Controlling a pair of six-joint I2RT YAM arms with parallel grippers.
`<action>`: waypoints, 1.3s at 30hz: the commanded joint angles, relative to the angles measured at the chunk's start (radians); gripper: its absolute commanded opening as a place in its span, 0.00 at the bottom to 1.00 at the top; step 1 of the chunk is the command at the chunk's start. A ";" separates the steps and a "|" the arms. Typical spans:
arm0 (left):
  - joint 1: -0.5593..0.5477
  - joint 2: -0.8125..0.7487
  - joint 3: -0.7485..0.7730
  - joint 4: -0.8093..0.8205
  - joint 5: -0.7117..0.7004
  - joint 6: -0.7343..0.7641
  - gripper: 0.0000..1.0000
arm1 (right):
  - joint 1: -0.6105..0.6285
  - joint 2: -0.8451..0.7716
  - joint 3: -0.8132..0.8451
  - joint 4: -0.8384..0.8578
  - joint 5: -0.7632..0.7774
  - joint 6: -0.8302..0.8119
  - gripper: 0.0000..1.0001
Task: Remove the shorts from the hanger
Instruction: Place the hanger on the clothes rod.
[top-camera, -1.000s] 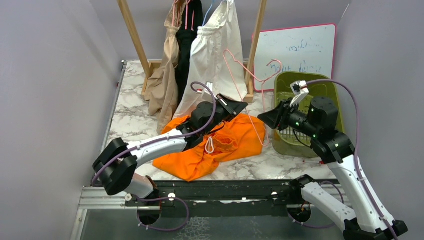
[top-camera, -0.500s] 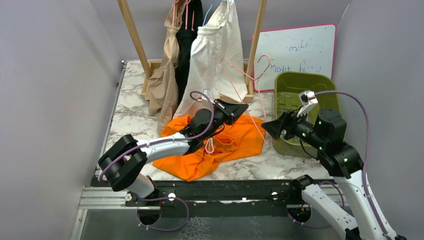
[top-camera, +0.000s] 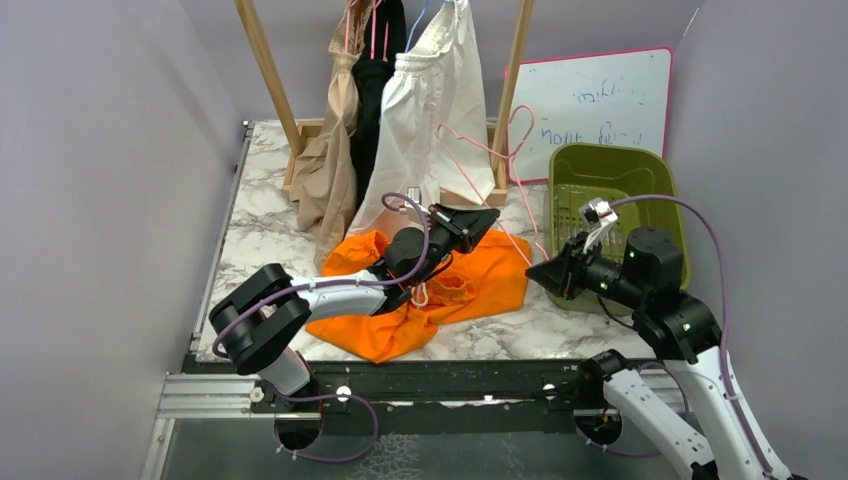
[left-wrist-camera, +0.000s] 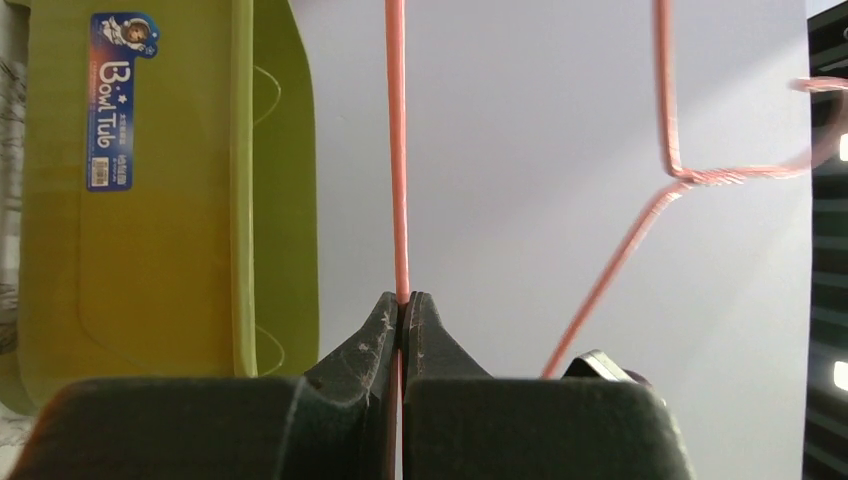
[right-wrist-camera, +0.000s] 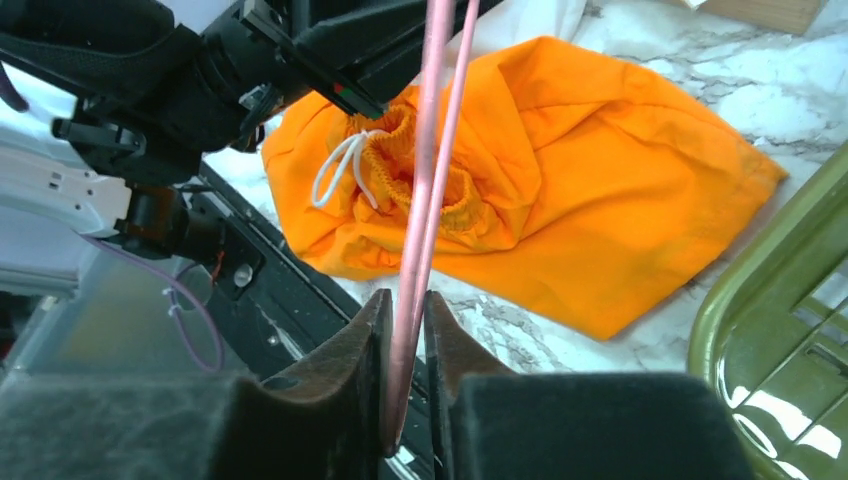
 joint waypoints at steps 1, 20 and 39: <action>-0.014 0.013 -0.009 0.116 -0.031 -0.049 0.00 | 0.002 -0.017 0.034 -0.006 0.071 -0.037 0.12; -0.017 -0.225 -0.089 -0.103 0.145 0.505 0.79 | 0.002 0.313 0.441 -0.190 0.413 -0.083 0.01; -0.016 -0.763 0.029 -1.198 -0.363 1.089 0.99 | 0.003 0.703 0.914 -0.177 0.536 -0.122 0.01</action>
